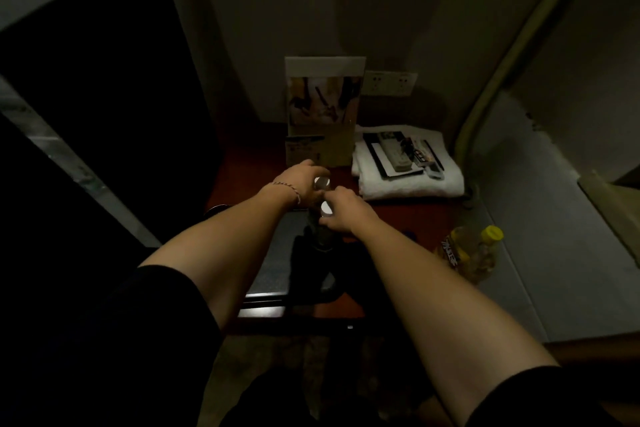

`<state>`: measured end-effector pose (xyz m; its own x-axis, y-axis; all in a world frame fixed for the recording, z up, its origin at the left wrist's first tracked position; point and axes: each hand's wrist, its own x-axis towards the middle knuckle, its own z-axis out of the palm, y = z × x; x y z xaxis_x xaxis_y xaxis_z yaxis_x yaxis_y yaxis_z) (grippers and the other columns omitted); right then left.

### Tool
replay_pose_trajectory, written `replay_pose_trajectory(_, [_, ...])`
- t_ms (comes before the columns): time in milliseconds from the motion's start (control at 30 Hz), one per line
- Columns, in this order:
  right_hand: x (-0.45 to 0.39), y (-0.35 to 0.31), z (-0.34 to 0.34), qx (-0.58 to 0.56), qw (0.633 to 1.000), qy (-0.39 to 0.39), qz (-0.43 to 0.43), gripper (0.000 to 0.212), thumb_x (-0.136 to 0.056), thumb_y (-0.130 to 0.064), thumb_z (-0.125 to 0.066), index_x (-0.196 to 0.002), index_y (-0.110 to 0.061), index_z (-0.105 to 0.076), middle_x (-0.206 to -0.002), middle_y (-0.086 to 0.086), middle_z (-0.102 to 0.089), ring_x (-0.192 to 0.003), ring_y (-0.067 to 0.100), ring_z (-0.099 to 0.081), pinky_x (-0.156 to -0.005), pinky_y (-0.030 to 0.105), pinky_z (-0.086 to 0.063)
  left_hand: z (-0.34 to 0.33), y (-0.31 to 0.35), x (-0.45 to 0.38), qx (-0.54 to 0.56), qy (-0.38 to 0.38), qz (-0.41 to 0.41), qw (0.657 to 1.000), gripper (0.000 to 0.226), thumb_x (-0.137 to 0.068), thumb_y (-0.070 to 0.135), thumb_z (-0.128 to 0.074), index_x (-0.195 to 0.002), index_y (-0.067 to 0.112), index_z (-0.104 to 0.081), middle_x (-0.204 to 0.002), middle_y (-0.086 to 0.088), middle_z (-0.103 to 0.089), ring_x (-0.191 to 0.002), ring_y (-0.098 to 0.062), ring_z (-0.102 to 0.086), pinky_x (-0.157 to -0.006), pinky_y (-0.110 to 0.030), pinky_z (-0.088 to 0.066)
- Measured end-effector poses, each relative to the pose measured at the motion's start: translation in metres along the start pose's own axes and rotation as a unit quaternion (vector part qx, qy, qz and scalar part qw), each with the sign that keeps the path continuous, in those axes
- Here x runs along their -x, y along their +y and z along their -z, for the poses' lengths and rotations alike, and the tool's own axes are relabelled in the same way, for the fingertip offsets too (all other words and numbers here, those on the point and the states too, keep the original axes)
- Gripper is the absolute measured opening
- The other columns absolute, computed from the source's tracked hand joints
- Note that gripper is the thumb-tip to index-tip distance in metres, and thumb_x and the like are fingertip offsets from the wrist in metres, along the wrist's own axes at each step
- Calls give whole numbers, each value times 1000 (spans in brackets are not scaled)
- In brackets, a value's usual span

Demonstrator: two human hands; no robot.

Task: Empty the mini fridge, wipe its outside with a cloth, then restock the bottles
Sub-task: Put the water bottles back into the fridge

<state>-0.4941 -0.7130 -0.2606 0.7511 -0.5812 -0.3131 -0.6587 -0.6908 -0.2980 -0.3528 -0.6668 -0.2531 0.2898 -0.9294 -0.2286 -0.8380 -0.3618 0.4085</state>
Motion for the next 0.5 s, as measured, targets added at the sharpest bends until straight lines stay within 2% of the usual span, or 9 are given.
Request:
replay_pose_trajectory(167, [-3,4,2,-21,1000,3,-8,43,-85,-31,-74,-121,-13,-61,-121,12,-50,-108,32,-56,-90,40,-50,-6,7,-12,-15,-2,-1,1000,41,-93,28,-62,-133,22,-57,-126,-10,-51,-114,-34,-54,-92,-42,-48])
replay_pose_trajectory(333, [0,-2,2,-26,1000,-5,-15,41,-88,-27,-69,-124,-11,-58,-126,12,-46,-111,33,-55,-94,40,-49,-10,8,-5,-6,18,-5,1000,31,-91,21,-64,-120,13,-58,-119,-11,-49,-103,-35,-55,-86,-40,-47])
replay_pose_trajectory(500, [16,-6,7,-30,999,8,-27,28,-88,-29,-68,-105,-10,-55,-118,12,-46,-103,34,-57,-85,38,-48,-8,5,14,10,25,-17,999,40,-89,26,-66,-124,9,-56,-121,-13,-50,-103,-36,-57,-89,-41,-50])
